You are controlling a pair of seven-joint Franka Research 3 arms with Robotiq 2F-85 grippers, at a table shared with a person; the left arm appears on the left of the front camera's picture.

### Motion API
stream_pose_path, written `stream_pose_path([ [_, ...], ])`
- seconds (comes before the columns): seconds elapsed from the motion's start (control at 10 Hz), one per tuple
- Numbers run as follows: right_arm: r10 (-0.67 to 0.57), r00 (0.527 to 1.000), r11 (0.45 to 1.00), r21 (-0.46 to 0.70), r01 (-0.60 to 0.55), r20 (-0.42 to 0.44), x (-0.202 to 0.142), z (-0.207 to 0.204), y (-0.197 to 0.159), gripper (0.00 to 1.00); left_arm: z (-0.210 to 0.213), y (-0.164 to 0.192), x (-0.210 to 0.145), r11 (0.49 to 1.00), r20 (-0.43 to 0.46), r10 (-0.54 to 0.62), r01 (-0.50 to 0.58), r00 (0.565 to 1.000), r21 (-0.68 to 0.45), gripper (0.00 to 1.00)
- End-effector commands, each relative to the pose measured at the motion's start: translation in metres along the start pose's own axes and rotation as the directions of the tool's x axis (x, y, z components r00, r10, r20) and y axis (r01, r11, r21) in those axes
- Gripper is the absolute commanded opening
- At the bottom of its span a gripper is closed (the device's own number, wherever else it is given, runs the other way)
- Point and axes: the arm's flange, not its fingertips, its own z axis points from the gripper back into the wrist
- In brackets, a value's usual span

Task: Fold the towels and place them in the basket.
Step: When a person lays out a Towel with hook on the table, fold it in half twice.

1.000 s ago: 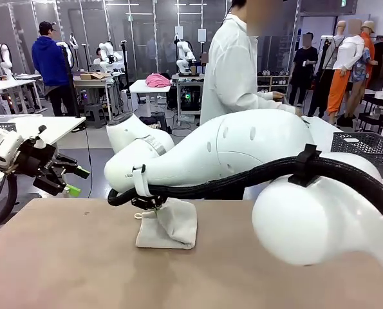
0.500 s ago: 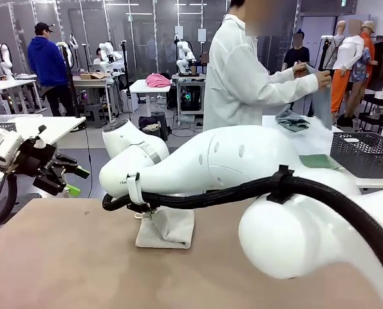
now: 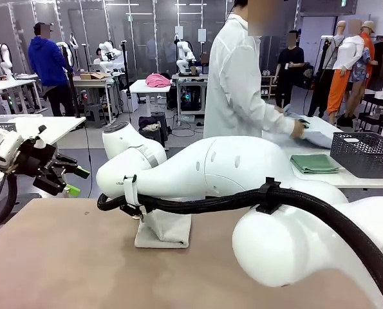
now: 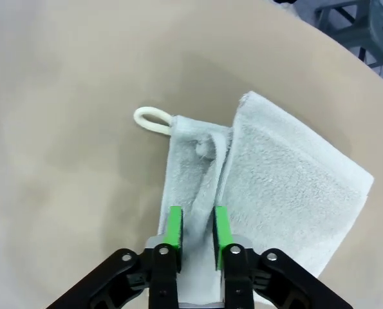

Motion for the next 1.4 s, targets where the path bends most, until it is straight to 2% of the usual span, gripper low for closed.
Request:
stream_pose_path([
  [0.0,0.014,1.000,0.999,0.040,-0.013,-0.026,0.009,0.004,0.009,0.27,0.001,-0.001,0.001,1.000,0.000,-0.003,0.003,1.000,0.000,1.00],
  [0.1,0.031,0.999,0.998,0.062,-0.028,-0.041,0.004,0.008,0.008,0.60,0.001,-0.001,0.001,1.000,0.000,-0.003,0.003,1.000,0.000,1.00],
  [0.2,0.053,0.997,0.994,0.097,-0.048,-0.057,-0.004,0.015,0.006,0.46,0.001,-0.001,0.001,1.000,0.000,-0.003,0.003,1.000,0.000,1.00],
  [0.3,0.096,0.992,0.987,0.138,-0.085,-0.079,-0.020,0.027,-0.002,0.80,0.001,-0.001,0.001,1.000,0.000,-0.003,0.003,1.000,0.000,1.00],
  [0.4,0.131,0.990,0.977,0.177,-0.119,-0.056,-0.040,0.044,-0.021,0.59,0.001,-0.001,0.001,1.000,0.000,-0.003,0.003,1.000,0.000,1.00],
  [0.6,0.097,0.995,0.958,0.269,-0.098,0.016,-0.077,0.077,-0.081,0.59,0.001,-0.001,0.001,1.000,0.000,-0.003,0.003,1.000,0.000,1.00],
  [0.9,-0.127,0.988,0.924,0.374,0.086,0.087,-0.124,0.108,-0.188,0.59,0.001,-0.001,0.001,1.000,0.000,-0.003,0.003,1.000,0.000,1.00],
  [1.0,-0.177,0.980,0.906,0.404,0.126,0.093,-0.134,0.107,-0.209,0.59,0.001,-0.001,0.001,1.000,0.000,-0.003,0.003,1.000,0.000,1.00],
  [1.3,-0.276,0.960,0.859,0.461,0.224,0.047,-0.157,0.090,-0.231,0.59,0.001,-0.001,0.001,1.000,0.000,-0.003,0.003,1.000,0.000,1.00],
])
